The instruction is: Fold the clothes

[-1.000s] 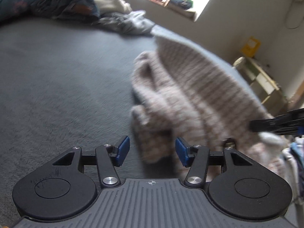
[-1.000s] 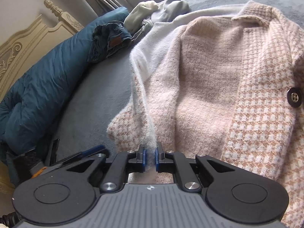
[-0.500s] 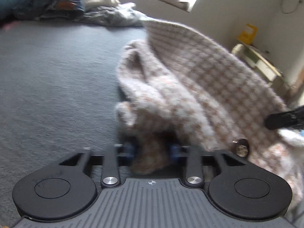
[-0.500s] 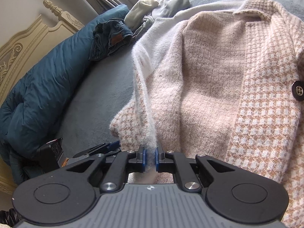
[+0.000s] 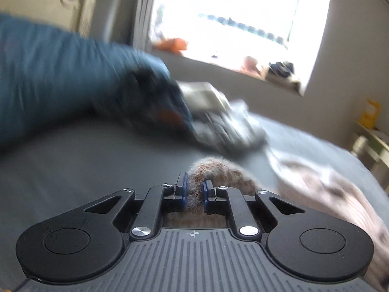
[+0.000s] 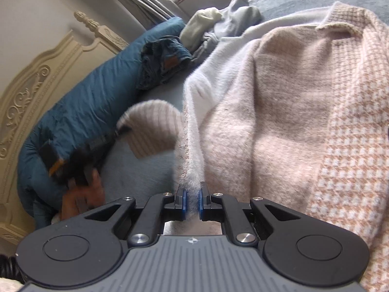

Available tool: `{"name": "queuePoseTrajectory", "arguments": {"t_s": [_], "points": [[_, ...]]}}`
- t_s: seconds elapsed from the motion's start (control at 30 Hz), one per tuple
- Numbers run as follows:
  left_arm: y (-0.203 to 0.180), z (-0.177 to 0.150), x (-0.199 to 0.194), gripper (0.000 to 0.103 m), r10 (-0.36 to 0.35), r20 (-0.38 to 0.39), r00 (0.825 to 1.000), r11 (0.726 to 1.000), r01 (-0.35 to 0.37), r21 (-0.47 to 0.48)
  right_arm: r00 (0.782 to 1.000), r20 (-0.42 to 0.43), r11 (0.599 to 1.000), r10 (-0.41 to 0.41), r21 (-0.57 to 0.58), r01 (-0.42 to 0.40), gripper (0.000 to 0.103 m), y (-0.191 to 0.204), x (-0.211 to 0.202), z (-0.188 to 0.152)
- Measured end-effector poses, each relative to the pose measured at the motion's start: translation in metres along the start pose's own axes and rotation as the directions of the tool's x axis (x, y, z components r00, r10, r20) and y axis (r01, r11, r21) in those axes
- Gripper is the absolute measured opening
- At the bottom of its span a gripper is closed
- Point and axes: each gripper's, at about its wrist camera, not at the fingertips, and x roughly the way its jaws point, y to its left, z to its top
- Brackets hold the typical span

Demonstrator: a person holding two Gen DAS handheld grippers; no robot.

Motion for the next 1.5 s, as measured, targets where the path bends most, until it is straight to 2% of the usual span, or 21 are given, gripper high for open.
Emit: {"name": "queuePoseTrajectory", "arguments": {"t_s": [0.17, 0.3, 0.4, 0.5, 0.57, 0.63, 0.7, 0.8, 0.87, 0.97, 1.03, 1.1, 1.13, 1.2, 1.23, 1.27, 1.3, 1.37, 1.43, 1.47, 1.5], "points": [[0.044, 0.081, 0.013, 0.01, 0.163, 0.12, 0.979, 0.986, -0.165, 0.004, 0.999, 0.009, 0.999, 0.049, -0.01, -0.049, 0.009, 0.008, -0.002, 0.009], [0.068, 0.103, 0.055, 0.011, 0.302, 0.094, 0.949, 0.953, -0.303, -0.001, 0.997, 0.007, 0.997, 0.083, 0.0, -0.083, 0.009, 0.009, 0.002, 0.015], [0.073, 0.084, 0.111, 0.018, 0.394, -0.039, 0.918, 0.917, -0.39, 0.087, 0.997, -0.009, 0.997, 0.079, 0.016, -0.078, 0.009, 0.005, 0.011, 0.017], [0.09, 0.051, 0.143, 0.02, 0.446, -0.235, 0.864, 0.894, -0.444, 0.063, 0.998, -0.038, 0.997, 0.056, 0.061, -0.054, 0.009, -0.004, 0.024, 0.017], [0.093, 0.035, 0.14, 0.029, 0.442, -0.262, 0.858, 0.891, -0.454, 0.018, 0.997, -0.049, 0.995, 0.056, 0.084, -0.052, 0.009, -0.01, 0.029, 0.017], [0.096, 0.029, 0.13, 0.041, 0.452, -0.246, 0.857, 0.887, -0.462, 0.019, 0.997, -0.056, 0.995, 0.059, 0.09, -0.054, 0.009, -0.012, 0.03, 0.016], [0.101, 0.033, 0.124, 0.047, 0.479, -0.259, 0.839, 0.872, -0.489, 0.029, 0.996, -0.062, 0.994, 0.062, 0.09, -0.056, 0.009, -0.014, 0.03, 0.015], [0.109, 0.041, 0.11, 0.048, 0.532, -0.266, 0.804, 0.838, -0.545, 0.031, 0.995, -0.068, 0.993, 0.067, 0.099, -0.06, 0.009, -0.015, 0.033, 0.014], [0.112, 0.046, 0.092, 0.048, 0.574, -0.236, 0.784, 0.81, -0.586, 0.019, 0.995, -0.07, 0.992, 0.069, 0.109, -0.061, 0.009, -0.015, 0.034, 0.013], [0.108, 0.053, 0.065, 0.048, 0.594, -0.189, 0.782, 0.797, -0.604, 0.006, 0.995, -0.068, 0.992, 0.071, 0.113, -0.063, 0.009, -0.015, 0.034, 0.01], [0.097, 0.054, 0.044, 0.05, 0.539, -0.191, 0.82, 0.835, -0.55, -0.002, 0.995, -0.066, 0.992, 0.073, 0.106, -0.066, 0.009, -0.014, 0.033, 0.009], [0.071, 0.047, 0.031, 0.05, 0.398, -0.229, 0.888, 0.915, -0.402, 0.029, 0.995, -0.064, 0.993, 0.075, 0.095, -0.069, 0.009, -0.012, 0.031, 0.007], [0.055, 0.041, 0.022, 0.05, 0.322, -0.251, 0.913, 0.946, -0.319, 0.052, 0.995, -0.062, 0.993, 0.078, 0.089, -0.072, 0.009, -0.011, 0.03, 0.006], [0.018, 0.021, 0.001, 0.051, 0.143, -0.304, 0.942, 0.988, -0.118, 0.099, 0.994, -0.058, 0.993, 0.088, 0.079, -0.083, 0.009, -0.007, 0.028, 0.007], [-0.003, 0.009, -0.01, 0.051, 0.044, -0.336, 0.941, 0.993, -0.003, 0.121, 0.994, -0.056, 0.993, 0.095, 0.076, -0.09, 0.009, -0.004, 0.028, 0.008], [-0.023, -0.004, -0.022, 0.052, -0.054, -0.369, 0.928, 0.984, 0.113, 0.138, 0.993, -0.055, 0.992, 0.105, 0.075, -0.101, 0.009, -0.001, 0.029, 0.01], [-0.043, -0.019, -0.031, 0.053, -0.145, -0.407, 0.902, 0.964, 0.221, 0.146, 0.992, -0.054, 0.991, 0.116, 0.073, -0.112, 0.009, 0.004, 0.032, 0.013], [-0.079, -0.048, -0.048, 0.054, -0.297, -0.483, 0.824, 0.901, 0.409, 0.143, 0.989, -0.053, 0.989, 0.137, 0.069, -0.133, 0.009, 0.014, 0.037, 0.019], [-0.108, -0.074, -0.065, 0.054, -0.395, -0.559, 0.729, 0.831, 0.543, 0.122, 0.986, -0.051, 0.986, 0.158, 0.066, -0.155, 0.009, 0.024, 0.042, 0.025], [-0.119, -0.084, -0.072, 0.054, -0.417, -0.588, 0.693, 0.803, 0.584, 0.12, 0.984, -0.05, 0.984, 0.169, 0.064, -0.165, 0.009, 0.029, 0.044, 0.027], [-0.126, -0.091, -0.079, 0.054, -0.437, -0.596, 0.673, 0.783, 0.611, 0.116, 0.983, -0.049, 0.982, 0.179, 0.062, -0.176, 0.009, 0.034, 0.047, 0.03]]}}
